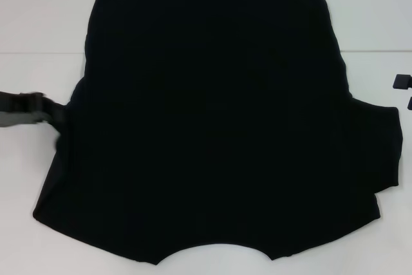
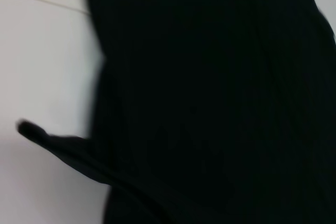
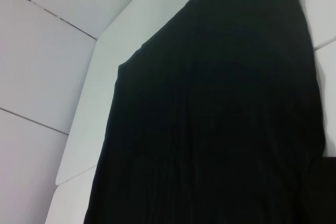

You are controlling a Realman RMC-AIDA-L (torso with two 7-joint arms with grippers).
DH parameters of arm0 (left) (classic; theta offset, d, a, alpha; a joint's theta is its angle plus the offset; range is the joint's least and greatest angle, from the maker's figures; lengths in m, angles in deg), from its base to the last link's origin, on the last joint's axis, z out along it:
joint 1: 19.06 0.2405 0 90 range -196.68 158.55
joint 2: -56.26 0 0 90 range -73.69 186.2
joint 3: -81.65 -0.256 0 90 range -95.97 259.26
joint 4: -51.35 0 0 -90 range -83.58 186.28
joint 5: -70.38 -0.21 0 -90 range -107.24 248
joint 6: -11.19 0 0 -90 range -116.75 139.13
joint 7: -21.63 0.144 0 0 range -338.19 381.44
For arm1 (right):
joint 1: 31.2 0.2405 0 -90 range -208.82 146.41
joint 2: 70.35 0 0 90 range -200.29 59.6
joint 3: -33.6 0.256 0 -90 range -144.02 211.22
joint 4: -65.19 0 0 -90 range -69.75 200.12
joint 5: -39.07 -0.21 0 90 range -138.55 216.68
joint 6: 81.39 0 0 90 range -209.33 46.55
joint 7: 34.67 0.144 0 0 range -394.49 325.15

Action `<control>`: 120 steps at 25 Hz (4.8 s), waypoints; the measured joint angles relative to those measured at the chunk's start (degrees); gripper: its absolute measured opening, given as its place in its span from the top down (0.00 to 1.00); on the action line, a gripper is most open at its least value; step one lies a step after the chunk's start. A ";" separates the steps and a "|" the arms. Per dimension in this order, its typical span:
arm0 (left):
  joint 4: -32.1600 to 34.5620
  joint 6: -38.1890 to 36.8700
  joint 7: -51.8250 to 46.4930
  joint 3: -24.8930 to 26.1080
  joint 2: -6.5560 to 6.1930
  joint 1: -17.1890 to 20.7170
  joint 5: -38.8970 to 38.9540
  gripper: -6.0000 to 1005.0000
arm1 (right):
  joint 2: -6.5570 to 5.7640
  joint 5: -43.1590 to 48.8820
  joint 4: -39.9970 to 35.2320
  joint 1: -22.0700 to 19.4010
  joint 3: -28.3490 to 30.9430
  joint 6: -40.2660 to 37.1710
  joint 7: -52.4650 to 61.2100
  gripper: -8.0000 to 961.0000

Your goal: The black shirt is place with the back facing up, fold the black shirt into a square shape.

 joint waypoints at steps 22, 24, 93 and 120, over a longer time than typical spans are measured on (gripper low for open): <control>10.65 -8.72 20.59 -9.26 3.49 5.85 19.73 0.76 | 0.09 0.55 -0.31 0.09 -0.87 -0.05 -0.43 0.09; 9.28 -8.78 22.19 -7.47 3.19 7.15 21.69 0.62 | 0.05 0.66 -0.50 0.02 -1.48 -0.37 -1.29 0.09; -4.50 -5.23 25.10 0.19 2.78 8.47 24.27 0.64 | 2.39 24.02 5.65 5.40 -5.59 8.99 7.88 0.77; -4.48 -5.25 25.10 0.59 2.77 8.85 24.36 0.64 | 1.45 19.52 -3.21 3.99 3.00 8.76 4.49 0.97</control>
